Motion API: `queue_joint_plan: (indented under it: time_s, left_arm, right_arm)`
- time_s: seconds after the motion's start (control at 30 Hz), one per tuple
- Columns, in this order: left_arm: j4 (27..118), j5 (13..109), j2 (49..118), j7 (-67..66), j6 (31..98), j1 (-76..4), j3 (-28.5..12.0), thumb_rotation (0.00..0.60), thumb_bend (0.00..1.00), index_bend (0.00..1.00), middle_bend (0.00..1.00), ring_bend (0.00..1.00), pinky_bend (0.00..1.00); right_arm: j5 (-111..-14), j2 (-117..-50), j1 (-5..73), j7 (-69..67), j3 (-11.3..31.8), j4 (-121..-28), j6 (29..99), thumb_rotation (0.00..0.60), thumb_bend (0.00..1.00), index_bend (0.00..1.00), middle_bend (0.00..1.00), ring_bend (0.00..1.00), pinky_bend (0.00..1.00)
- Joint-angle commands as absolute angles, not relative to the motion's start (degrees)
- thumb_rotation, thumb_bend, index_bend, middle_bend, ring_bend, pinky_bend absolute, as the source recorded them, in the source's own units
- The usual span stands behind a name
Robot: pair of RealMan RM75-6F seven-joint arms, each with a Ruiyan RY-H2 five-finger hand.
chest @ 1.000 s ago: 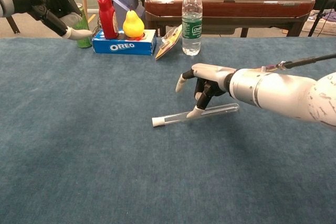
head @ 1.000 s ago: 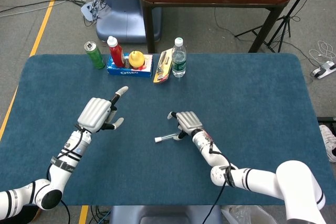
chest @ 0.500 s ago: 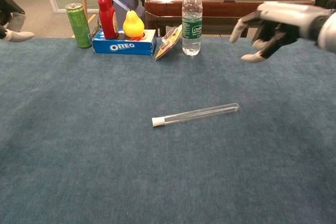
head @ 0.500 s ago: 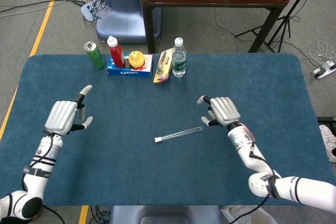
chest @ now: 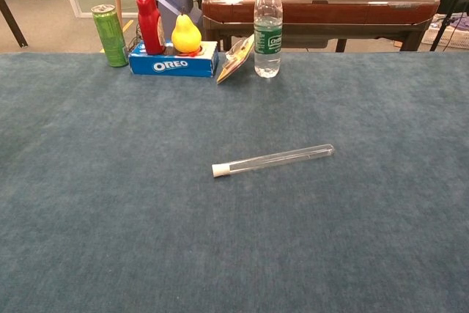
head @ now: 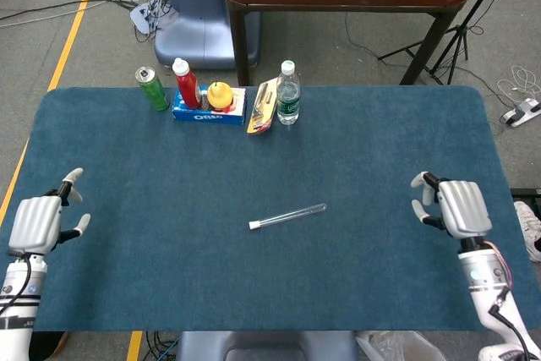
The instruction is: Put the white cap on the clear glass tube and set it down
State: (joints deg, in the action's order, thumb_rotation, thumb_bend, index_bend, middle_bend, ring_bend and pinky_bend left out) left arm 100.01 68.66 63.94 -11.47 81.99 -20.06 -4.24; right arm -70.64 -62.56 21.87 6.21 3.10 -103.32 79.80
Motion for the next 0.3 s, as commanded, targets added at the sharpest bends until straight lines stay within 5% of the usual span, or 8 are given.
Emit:
queue_joint_plan:
  time_s: [0.03,0.3]
  left_arm:
    - [99.90,71.30,64.61,-11.52,85.53,-16.93,-2.48,0.600,0.27,0.14,0.38,0.39,0.54]
    - [100.88,75.52,65.47,-12.67,91.36,-11.21,0.08,0.600,0.26,0.13,0.32,0.29,0.37]
  right_arm:
    - [-74.14,-62.67,18.11,4.86,1.06,-102.28,83.53,0.600,0.36,0.45,0.58,0.55,0.73]
    - [-77.00,-62.46,12.98,4.95,-0.62,-103.85,87.16,0.600,0.35,0.45,0.55,0.51,0.69]
